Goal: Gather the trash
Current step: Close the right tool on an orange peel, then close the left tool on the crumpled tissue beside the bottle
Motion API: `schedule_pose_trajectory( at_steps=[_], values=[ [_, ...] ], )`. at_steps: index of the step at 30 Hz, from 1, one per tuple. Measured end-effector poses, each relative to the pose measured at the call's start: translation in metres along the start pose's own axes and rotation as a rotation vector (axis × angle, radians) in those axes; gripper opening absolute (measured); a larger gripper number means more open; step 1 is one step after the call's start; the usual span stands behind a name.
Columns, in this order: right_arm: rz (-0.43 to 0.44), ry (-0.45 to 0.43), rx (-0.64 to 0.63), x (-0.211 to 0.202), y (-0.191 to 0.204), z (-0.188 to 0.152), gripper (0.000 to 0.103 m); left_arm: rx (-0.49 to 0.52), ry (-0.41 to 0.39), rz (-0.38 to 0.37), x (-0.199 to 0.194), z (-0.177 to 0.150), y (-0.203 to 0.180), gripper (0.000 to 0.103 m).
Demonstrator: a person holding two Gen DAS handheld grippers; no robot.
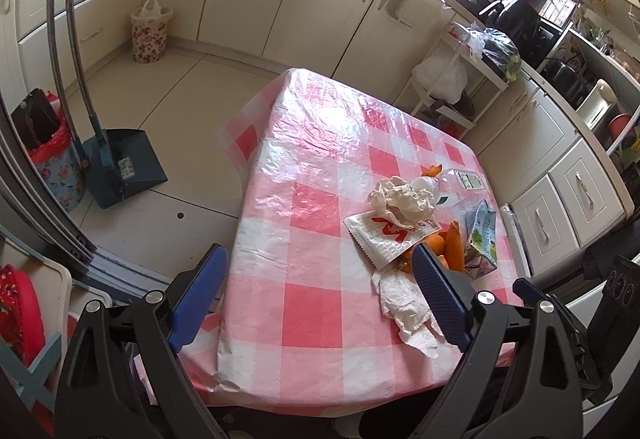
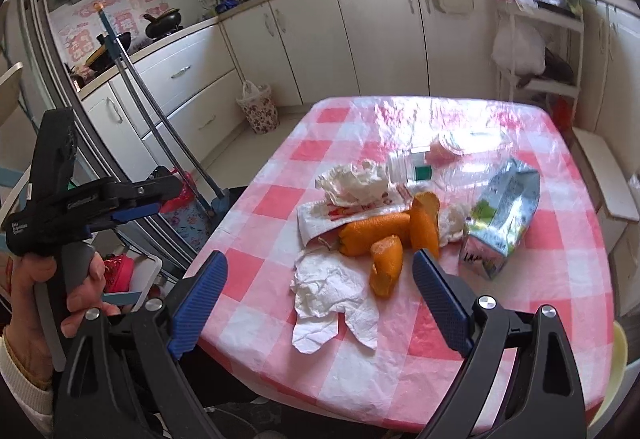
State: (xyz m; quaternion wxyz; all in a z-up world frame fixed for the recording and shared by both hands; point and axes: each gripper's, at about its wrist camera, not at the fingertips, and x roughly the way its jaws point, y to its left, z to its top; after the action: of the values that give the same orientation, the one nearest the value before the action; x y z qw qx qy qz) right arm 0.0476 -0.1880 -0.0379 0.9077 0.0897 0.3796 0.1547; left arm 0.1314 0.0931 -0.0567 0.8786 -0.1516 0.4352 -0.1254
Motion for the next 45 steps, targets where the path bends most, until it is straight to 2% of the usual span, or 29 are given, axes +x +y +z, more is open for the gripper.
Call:
schedule_pose_trajectory(
  at_steps=[3, 9, 15, 21, 24, 28, 30, 32, 33, 35, 42, 45],
  values=[
    [0.013, 0.034, 0.028, 0.008, -0.008, -0.003, 0.089, 0.011, 0.016, 0.004, 0.006, 0.000, -0.003, 0.090],
    [0.016, 0.105, 0.089, 0.027, -0.030, -0.007, 0.072, 0.061, 0.041, 0.030, 0.024, 0.009, -0.016, 0.090],
    [0.026, 0.146, 0.107, 0.050, -0.042, 0.000, 0.068, 0.191, 0.088, 0.053, 0.059, 0.028, -0.051, 0.090],
    [-0.005, 0.211, 0.129, 0.081, -0.056, 0.005, 0.061, 0.359, 0.147, 0.071, 0.115, 0.039, -0.096, 0.090],
    [-0.012, 0.213, 0.127, 0.084, -0.060, 0.005, 0.050, 0.407, 0.178, 0.095, 0.144, 0.039, -0.111, 0.090],
    [-0.004, 0.218, 0.136, 0.083, -0.067, 0.005, 0.027, 0.440, 0.209, 0.124, 0.179, 0.042, -0.123, 0.089],
    [0.011, 0.216, 0.134, 0.079, -0.069, 0.004, 0.025, 0.398, 0.228, 0.093, 0.186, 0.045, -0.120, 0.077],
    [0.026, 0.213, 0.121, 0.075, -0.068, 0.003, 0.023, 0.348, 0.260, 0.061, 0.191, 0.048, -0.116, 0.044],
    [0.032, 0.209, 0.116, 0.073, -0.067, 0.004, 0.023, 0.331, 0.258, 0.058, 0.191, 0.049, -0.113, 0.038],
    [0.049, 0.193, 0.117, 0.065, -0.066, 0.003, 0.023, 0.292, 0.248, 0.041, 0.187, 0.053, -0.106, 0.018],
    [0.097, 0.134, 0.144, 0.039, -0.066, 0.000, 0.023, 0.215, 0.163, -0.016, 0.154, 0.060, -0.088, 0.016],
    [0.140, 0.123, 0.193, 0.030, -0.072, -0.004, 0.023, 0.198, 0.152, -0.032, 0.146, 0.061, -0.084, 0.016]
  ],
)
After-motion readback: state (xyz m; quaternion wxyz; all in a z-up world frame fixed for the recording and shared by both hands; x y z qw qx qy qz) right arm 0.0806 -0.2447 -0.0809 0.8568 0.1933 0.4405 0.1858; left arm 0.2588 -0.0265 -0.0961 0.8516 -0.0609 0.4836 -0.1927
